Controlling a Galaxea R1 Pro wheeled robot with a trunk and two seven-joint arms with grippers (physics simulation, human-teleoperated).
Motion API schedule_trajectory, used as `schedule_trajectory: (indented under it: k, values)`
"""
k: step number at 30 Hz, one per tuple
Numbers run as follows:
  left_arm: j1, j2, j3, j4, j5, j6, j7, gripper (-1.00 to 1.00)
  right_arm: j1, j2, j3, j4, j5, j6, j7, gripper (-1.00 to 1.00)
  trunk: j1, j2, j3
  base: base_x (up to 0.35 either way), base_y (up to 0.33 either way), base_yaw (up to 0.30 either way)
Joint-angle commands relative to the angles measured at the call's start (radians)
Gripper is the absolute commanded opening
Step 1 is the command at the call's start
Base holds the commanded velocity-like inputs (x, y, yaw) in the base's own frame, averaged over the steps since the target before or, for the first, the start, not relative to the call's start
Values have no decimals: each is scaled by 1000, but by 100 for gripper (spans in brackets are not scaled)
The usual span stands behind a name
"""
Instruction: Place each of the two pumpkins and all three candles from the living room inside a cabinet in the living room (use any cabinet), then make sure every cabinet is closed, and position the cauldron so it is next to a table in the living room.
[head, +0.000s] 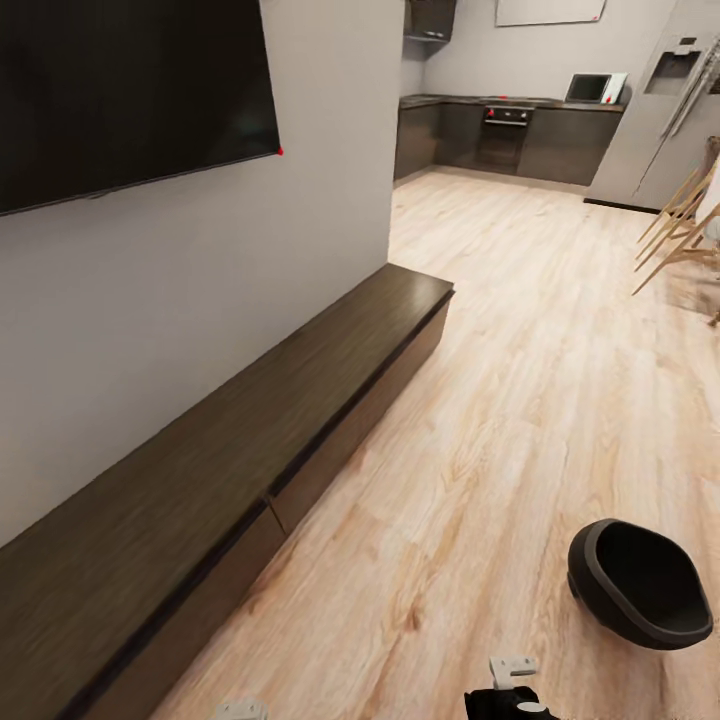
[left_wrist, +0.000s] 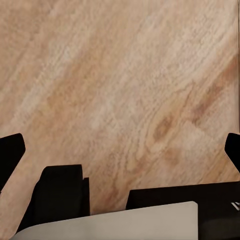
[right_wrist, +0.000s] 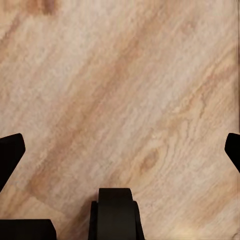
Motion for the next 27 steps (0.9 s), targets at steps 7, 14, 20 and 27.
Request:
schedule_trajectory:
  k: [7,14,20,27]
  values:
    - [0,0,0,0,-1,0,0,100,0,0,0,0,-1,0,0,100,0,0,8,5,0,-214]
    - [0,0,0,0,0,0,0,100,0,0,0,0,-1,0,0,100,0,0,17,0,0,-214]
    - [0,0,0,0,1,0,0,100,0,0,0,0,0,0,0,100,0,0,24,52,0,-214]
    - [0,0,0,0,0,0,0,100,0,0,0,0,-1,-1,0,100,0,0,32,185,0,-214]
